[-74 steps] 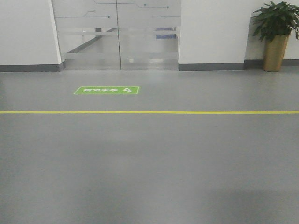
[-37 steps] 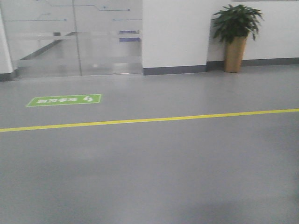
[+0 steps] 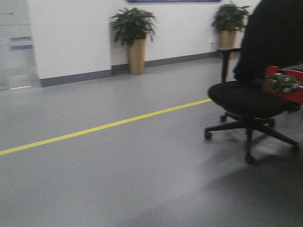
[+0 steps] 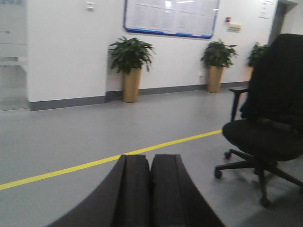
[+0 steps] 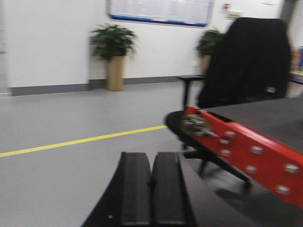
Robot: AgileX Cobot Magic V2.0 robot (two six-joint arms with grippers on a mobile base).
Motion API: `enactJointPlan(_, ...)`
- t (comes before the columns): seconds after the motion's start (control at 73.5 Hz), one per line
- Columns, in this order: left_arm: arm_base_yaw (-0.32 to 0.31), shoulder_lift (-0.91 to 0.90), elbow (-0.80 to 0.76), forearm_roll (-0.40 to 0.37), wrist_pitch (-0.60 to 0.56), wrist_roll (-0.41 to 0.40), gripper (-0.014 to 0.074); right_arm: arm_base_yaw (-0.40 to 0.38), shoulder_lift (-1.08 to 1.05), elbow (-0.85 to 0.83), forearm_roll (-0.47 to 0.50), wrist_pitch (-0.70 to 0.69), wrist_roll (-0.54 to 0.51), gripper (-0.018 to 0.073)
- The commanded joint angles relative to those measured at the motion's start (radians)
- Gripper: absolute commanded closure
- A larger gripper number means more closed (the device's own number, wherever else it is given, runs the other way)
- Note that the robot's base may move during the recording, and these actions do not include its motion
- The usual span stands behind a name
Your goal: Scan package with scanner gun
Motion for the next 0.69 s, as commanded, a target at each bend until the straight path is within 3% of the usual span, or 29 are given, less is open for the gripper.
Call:
enactJointPlan(0.0,-0.002,-0.004,-0.002,-0.002,-0.018,0.002,0.0708,-0.004,-0.004,0.000,-0.008,-0.018,0.000,0.0727)
enactJointPlan(0.68,-0.002,-0.004,-0.002,-0.002,-0.018,0.002,0.0708,-0.004,-0.004,0.000,-0.008,-0.018,0.000,0.0727)
